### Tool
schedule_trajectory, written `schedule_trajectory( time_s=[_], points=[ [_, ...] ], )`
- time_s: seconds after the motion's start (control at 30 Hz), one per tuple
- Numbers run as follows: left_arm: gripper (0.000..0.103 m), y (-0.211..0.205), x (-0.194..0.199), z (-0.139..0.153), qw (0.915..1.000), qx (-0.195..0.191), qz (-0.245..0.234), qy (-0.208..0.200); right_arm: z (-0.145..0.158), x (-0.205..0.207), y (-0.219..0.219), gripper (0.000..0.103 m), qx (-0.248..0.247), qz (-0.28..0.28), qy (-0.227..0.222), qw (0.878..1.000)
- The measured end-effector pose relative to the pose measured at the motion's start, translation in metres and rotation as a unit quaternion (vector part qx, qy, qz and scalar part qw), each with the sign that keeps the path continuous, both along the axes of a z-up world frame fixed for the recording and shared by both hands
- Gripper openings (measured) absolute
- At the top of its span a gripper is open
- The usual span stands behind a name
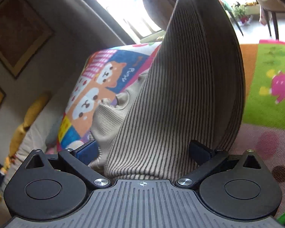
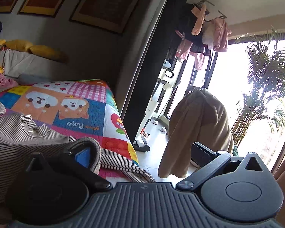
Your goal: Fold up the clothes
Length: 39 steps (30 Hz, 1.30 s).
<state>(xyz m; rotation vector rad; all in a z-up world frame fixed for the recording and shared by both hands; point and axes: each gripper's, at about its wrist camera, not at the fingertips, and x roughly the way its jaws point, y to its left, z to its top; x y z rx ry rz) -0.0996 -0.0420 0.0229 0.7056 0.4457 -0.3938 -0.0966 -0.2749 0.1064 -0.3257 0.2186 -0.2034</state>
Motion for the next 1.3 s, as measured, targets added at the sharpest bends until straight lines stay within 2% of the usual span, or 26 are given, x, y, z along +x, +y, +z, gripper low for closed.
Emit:
schedule_trajectory(
  time_s=[0.07, 0.13, 0.17, 0.27, 0.4, 0.5, 0.6, 0.7, 0.8, 0.87, 0.93, 1.03, 1.1, 1.2, 1.3],
  points=[
    [0.103, 0.002, -0.012, 0.018, 0.9969, -0.057, -0.045, 0.030, 0.003, 0.000, -0.003, 0.103, 0.006, 0.000, 0.001, 1.000],
    [0.103, -0.011, -0.022, 0.026, 0.9949, -0.063, -0.079, 0.009, 0.010, -0.001, -0.005, 0.103, 0.009, 0.001, -0.009, 1.000],
    [0.103, -0.021, -0.023, 0.024, 0.9956, -0.045, -0.082, -0.010, 0.013, -0.001, -0.005, 0.103, 0.009, 0.002, -0.013, 1.000],
    [0.103, -0.047, -0.003, 0.003, 0.9972, 0.012, -0.054, -0.049, 0.017, -0.005, -0.005, 0.103, 0.011, 0.007, -0.021, 1.000],
    [0.103, -0.050, 0.023, -0.024, 0.9982, 0.052, -0.026, -0.015, 0.013, -0.010, -0.011, 0.103, 0.011, 0.007, -0.018, 1.000],
    [0.103, -0.026, 0.012, -0.033, 0.9952, 0.095, -0.013, -0.021, 0.004, -0.012, -0.019, 0.103, 0.006, 0.000, -0.003, 1.000],
    [0.103, 0.019, -0.005, -0.018, 0.9912, 0.116, 0.037, -0.051, -0.009, -0.020, -0.024, 0.103, -0.013, 0.013, 0.030, 0.999],
    [0.103, 0.059, -0.020, 0.017, 0.9853, 0.111, 0.094, -0.090, -0.018, -0.039, -0.019, 0.103, -0.039, 0.044, 0.057, 0.997],
    [0.103, 0.081, -0.038, 0.046, 0.9852, 0.092, 0.112, -0.092, -0.025, -0.065, -0.006, 0.103, -0.099, 0.060, 0.054, 0.992],
    [0.103, 0.087, -0.056, 0.053, 0.9909, 0.073, 0.099, -0.054, -0.034, -0.081, 0.002, 0.103, -0.129, 0.080, 0.071, 0.986],
    [0.103, 0.091, -0.069, 0.045, 0.9952, 0.065, 0.073, -0.008, -0.044, -0.093, 0.004, 0.103, -0.129, 0.122, 0.114, 0.978],
    [0.103, 0.096, -0.082, 0.030, 0.9964, 0.050, 0.035, 0.058, -0.051, -0.108, -0.002, 0.103, -0.083, 0.181, 0.177, 0.964],
    [0.103, 0.106, -0.073, 0.032, 0.9963, 0.024, 0.034, 0.075, -0.039, -0.107, -0.010, 0.103, -0.034, 0.202, 0.179, 0.962],
    [0.103, 0.120, -0.037, 0.049, 0.9934, -0.069, 0.030, 0.086, -0.015, -0.088, -0.019, 0.103, 0.046, 0.219, 0.169, 0.960],
    [0.103, 0.128, 0.014, 0.068, 0.9776, -0.186, 0.016, 0.097, 0.004, -0.038, -0.015, 0.103, 0.108, 0.218, 0.169, 0.955]
  ],
)
